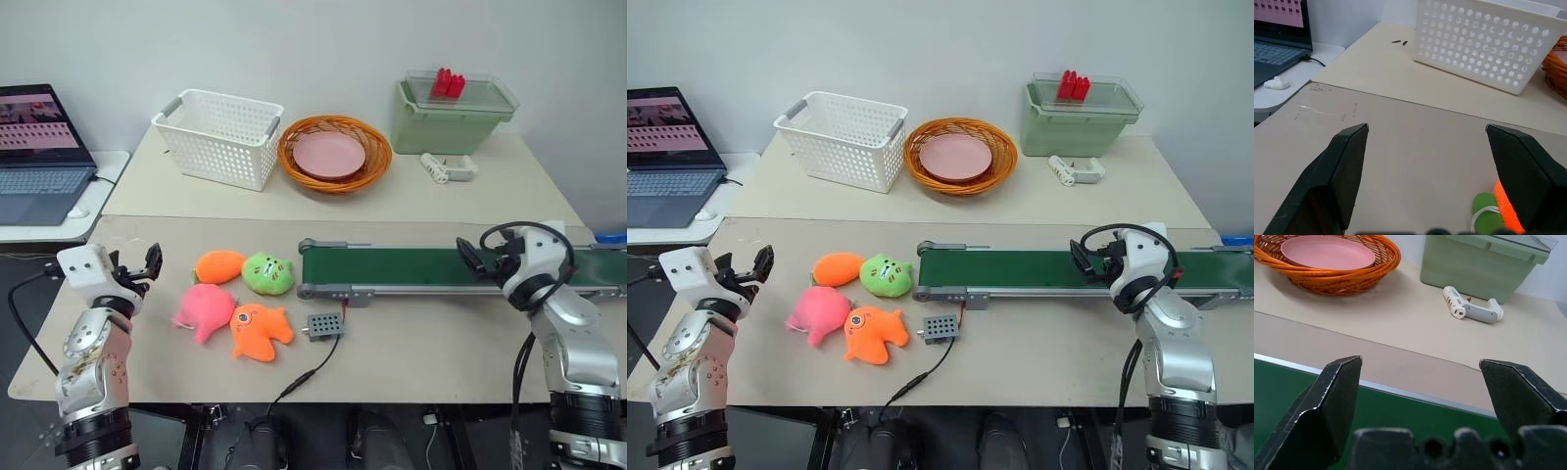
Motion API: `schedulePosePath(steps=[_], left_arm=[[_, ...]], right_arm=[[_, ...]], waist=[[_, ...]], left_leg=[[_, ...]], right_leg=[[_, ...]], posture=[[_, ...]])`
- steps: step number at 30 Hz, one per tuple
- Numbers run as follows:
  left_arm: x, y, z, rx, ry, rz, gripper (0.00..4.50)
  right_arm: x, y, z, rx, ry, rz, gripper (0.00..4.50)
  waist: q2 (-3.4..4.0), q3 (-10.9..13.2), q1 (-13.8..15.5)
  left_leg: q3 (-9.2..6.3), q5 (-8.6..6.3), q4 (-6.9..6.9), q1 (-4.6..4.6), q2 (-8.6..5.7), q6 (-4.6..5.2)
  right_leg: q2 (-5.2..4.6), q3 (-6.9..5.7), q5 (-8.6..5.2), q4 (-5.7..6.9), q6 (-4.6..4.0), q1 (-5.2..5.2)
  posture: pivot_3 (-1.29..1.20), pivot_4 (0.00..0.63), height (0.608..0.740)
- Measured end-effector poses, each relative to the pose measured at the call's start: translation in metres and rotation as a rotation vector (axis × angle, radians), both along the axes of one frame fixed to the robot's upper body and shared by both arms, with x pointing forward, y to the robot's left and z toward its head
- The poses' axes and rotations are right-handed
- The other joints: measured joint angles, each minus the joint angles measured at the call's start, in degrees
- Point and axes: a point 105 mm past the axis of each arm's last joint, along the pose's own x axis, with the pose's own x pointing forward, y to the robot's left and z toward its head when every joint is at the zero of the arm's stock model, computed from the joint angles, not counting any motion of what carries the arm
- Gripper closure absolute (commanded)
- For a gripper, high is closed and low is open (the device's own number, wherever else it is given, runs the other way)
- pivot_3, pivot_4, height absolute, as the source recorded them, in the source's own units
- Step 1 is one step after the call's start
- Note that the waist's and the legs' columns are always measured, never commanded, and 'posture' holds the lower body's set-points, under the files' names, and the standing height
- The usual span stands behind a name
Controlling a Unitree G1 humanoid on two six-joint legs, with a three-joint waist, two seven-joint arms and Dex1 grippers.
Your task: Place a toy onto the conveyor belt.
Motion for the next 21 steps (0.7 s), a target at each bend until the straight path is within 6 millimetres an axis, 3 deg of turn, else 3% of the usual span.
schedulePosePath(steps=[4, 5, 6, 10, 13, 17, 21], left_arm=[[0.0, -0.001, -0.002, -0.002, 0.006, -0.006, 0.38], [0.001, -0.001, -0.004, -0.005, 0.011, -0.01, 0.38], [0.001, -0.001, -0.004, -0.006, 0.012, -0.012, 0.38], [0.004, -0.007, -0.005, -0.005, 0.015, -0.04, 0.38], [0.005, -0.009, -0.005, -0.004, 0.015, -0.048, 0.38], [0.005, -0.01, -0.004, 0.002, 0.015, -0.057, 0.38], [0.004, -0.012, 0.001, 0.046, 0.023, -0.103, 0.38]], right_arm=[[0.0, 0.006, 0.0, -0.001, 0.006, 0.039, 0.0], [-0.002, 0.023, 0.003, 0.011, 0.015, 0.143, 0.0], [-0.003, 0.028, 0.004, 0.008, 0.017, 0.17, 0.0], [-0.033, 0.111, 0.029, -0.03, 0.022, 0.654, 0.0], [-0.056, 0.148, 0.045, -0.07, 0.018, 0.911, 0.0], [-0.078, 0.173, 0.047, -0.141, 0.061, 1.135, 0.0], [-0.088, 0.18, 0.039, -0.167, 0.112, 1.217, 0.0]], waist=[[0.0, 0.0, -0.01], [0.0, 0.0, -0.02], [0.01, 0.0, -0.05], [0.01, 0.01, -0.42], [0.01, 0.01, -0.24], [0.0, 0.01, 0.28], [0.0, 0.01, 0.24]], left_leg=[[0.0, 0.0, 0.0, 0.01, 0.0, 0.0], [-0.01, 0.0, 0.0, 0.0, 0.0, 0.01], [-0.01, 0.0, 0.0, 0.01, 0.01, 0.01], [-0.08, -0.08, -0.07, 0.03, 0.02, 0.14], [-0.1, -0.15, -0.03, 0.04, 0.02, 0.25], [-0.13, -0.17, 0.04, -0.02, 0.0, 0.29], [-0.1, -0.13, 0.1, -0.08, 0.0, 0.2]], right_leg=[[0.0, 0.0, 0.0, 0.0, 0.0, 0.0], [0.0, 0.0, 0.0, 0.0, 0.0, -0.02], [0.0, 0.0, 0.0, 0.01, 0.0, -0.02], [0.02, -0.02, 0.0, -0.01, 0.0, -0.01], [0.0, -0.04, 0.01, -0.02, -0.01, 0.03], [-0.06, -0.11, 0.01, -0.04, -0.02, 0.02], [-0.08, -0.12, 0.01, -0.05, -0.02, -0.02]], posture=[[0.0, 0.15, 0.74], [0.0, 0.15, 0.74], [0.0, 0.15, 0.74], [0.0, 0.15, 0.74], [0.0, 0.15, 0.74], [0.0, 0.15, 0.74], [0.0, 0.15, 0.74]])
